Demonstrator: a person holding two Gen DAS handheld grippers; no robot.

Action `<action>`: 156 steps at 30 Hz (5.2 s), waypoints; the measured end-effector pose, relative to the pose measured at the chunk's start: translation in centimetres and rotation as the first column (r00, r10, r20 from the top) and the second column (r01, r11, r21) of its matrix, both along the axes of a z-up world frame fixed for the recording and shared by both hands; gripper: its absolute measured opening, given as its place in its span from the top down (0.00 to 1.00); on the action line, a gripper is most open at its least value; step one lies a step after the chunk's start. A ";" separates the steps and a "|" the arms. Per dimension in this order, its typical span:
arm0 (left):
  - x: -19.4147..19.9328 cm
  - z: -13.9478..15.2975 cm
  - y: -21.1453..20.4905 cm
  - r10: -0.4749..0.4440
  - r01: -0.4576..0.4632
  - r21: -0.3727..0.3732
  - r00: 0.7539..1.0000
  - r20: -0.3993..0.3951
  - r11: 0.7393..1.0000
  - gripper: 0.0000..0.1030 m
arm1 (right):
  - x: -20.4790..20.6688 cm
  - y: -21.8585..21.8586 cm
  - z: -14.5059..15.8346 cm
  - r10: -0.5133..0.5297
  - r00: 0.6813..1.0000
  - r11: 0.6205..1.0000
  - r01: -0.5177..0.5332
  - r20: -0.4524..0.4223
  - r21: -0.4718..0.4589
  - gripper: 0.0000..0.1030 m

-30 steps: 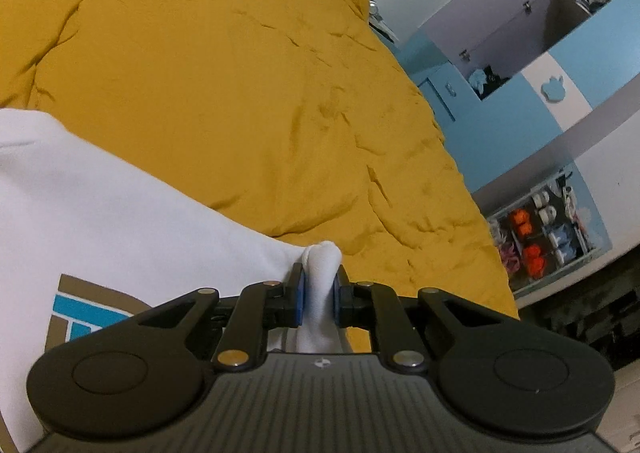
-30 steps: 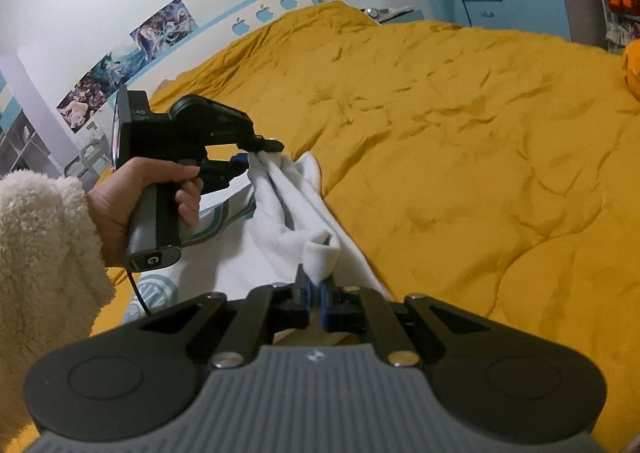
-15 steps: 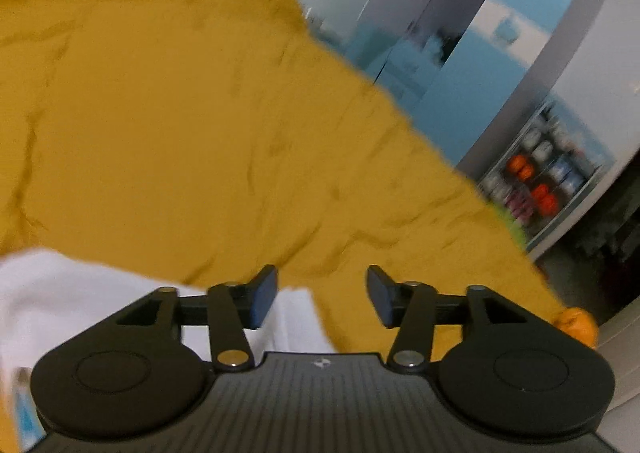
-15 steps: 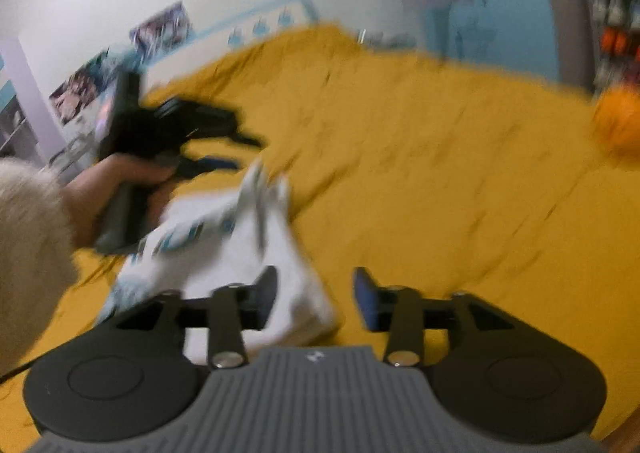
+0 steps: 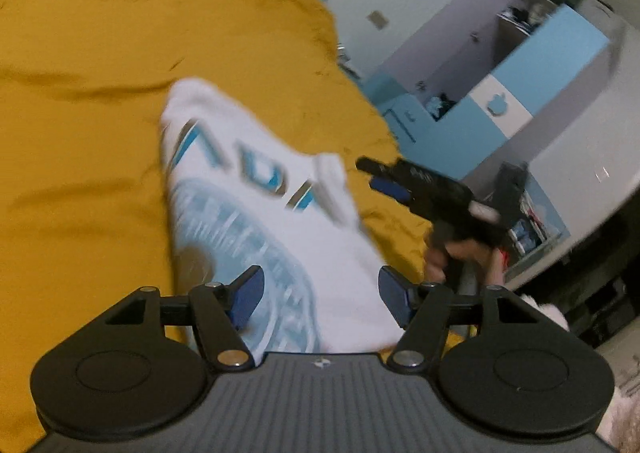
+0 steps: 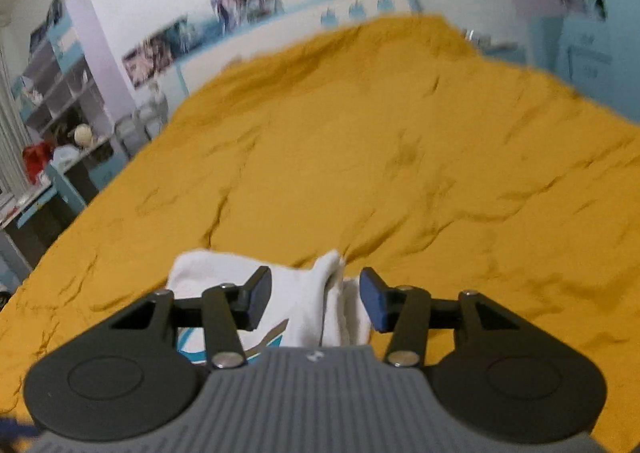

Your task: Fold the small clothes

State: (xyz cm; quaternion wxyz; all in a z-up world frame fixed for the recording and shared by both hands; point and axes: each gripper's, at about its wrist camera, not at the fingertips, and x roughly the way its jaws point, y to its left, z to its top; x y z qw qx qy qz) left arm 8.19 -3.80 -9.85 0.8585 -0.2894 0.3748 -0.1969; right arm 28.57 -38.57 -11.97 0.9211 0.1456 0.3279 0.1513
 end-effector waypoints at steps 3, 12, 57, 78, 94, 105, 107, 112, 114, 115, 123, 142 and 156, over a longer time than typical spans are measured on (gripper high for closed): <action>0.0 -1.0 1.0 0.035 -0.037 -0.047 0.999 -0.037 0.998 0.26 | 2.1 0.5 -1.8 0.003 0.998 1.000 -0.002 -0.067 0.015 0.56; 0.3 -4.1 -0.5 -0.021 0.017 -0.033 0.991 -0.129 0.999 0.24 | 3.9 2.0 -2.9 -0.035 0.996 0.999 0.035 -0.087 -0.001 0.95; -6.5 -0.1 1.0 0.017 -0.014 0.420 1.000 -0.003 0.907 0.93 | -17.6 -5.4 -1.8 -0.081 0.983 0.994 0.093 -0.166 0.065 0.64; -2.6 -3.0 1.8 -0.023 0.026 0.043 0.998 -0.062 0.999 0.78 | -13.8 -3.1 -1.5 0.111 0.981 0.987 -0.089 -0.158 0.134 0.48; -0.4 -7.9 7.2 0.061 -0.115 -0.191 0.961 -0.270 0.975 0.55 | 6.7 -7.8 -8.9 0.214 0.912 0.870 -0.015 -0.351 0.493 0.24; 2.6 -8.7 4.8 -0.116 0.038 -0.240 0.941 -0.319 0.970 0.43 | 10.6 -3.8 -10.4 0.306 0.889 0.862 -0.107 -0.341 0.495 0.22; 3.2 -8.6 3.8 -0.139 0.072 -0.215 0.938 -0.318 0.974 0.39 | 10.9 -3.2 -10.5 0.304 0.888 0.870 -0.111 -0.345 0.481 0.22; 3.4 -7.6 2.2 -0.167 0.127 -0.143 0.935 -0.313 0.982 0.28 | 10.9 -2.2 -10.4 0.305 0.890 0.882 -0.129 -0.338 0.454 0.21; 3.5 -7.4 1.7 -0.169 0.138 -0.121 0.936 -0.310 0.983 0.26 | 10.2 -2.6 -10.5 0.305 0.891 0.881 -0.130 -0.336 0.456 0.22; 3.6 -7.3 1.4 -0.172 0.143 -0.114 0.936 -0.306 0.983 0.24 | 10.2 -2.6 -10.5 0.306 0.891 0.878 -0.128 -0.336 0.461 0.22; 3.4 -6.9 0.8 -0.166 0.146 -0.092 0.944 -0.285 0.985 0.24 | 9.9 -2.4 -10.5 0.283 0.899 0.894 -0.122 -0.335 0.430 0.29; 3.0 -6.5 1.6 -0.111 0.088 -0.095 0.955 -0.276 0.992 0.73 | 9.4 -1.1 -9.1 0.247 0.911 0.934 -0.134 -0.330 0.331 0.69; 1.6 -3.2 2.1 -0.068 0.044 -0.152 0.985 -0.159 0.987 0.84 | 8.8 1.2 -4.1 0.271 0.951 0.919 -0.211 -0.146 0.332 0.72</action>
